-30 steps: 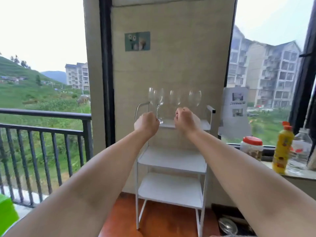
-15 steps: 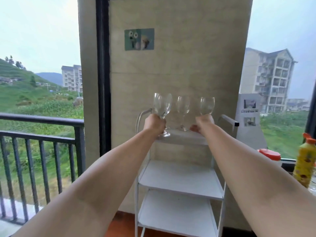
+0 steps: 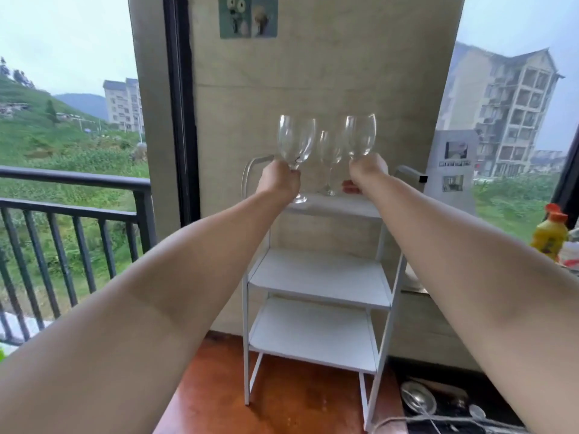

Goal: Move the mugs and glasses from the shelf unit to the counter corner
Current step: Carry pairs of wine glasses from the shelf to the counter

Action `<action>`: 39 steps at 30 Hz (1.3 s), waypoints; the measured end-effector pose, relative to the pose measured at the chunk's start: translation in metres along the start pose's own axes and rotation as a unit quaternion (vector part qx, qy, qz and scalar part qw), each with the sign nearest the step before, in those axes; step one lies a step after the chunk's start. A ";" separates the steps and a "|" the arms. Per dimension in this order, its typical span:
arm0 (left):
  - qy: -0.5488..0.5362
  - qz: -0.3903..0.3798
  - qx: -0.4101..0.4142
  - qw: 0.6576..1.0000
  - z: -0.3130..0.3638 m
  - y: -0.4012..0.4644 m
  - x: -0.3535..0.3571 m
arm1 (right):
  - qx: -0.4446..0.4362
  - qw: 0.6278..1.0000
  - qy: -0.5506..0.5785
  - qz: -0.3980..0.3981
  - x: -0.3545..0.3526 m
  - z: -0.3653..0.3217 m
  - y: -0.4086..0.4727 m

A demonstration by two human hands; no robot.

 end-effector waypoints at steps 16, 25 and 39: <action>-0.008 0.024 -0.035 0.999 0.010 -0.127 -0.091 | -0.068 0.995 -0.065 0.025 -0.038 0.002 -0.173; 0.034 -0.120 -0.120 0.985 -0.053 -0.296 -0.066 | 0.076 0.984 -0.153 0.046 -0.088 0.143 -0.325; 0.110 -0.460 -0.120 0.873 -0.100 -0.639 0.113 | 0.381 0.894 -0.155 0.176 -0.242 0.411 -0.607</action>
Point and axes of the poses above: each hand's wrist, its own y-axis towards the middle knuckle, its own x-axis out of the palm, z = x × y, the point moved 7 cm from there along y, towards the middle knuckle, and after that the axes turned 11 degrees about -y, right-handed, at the moved point
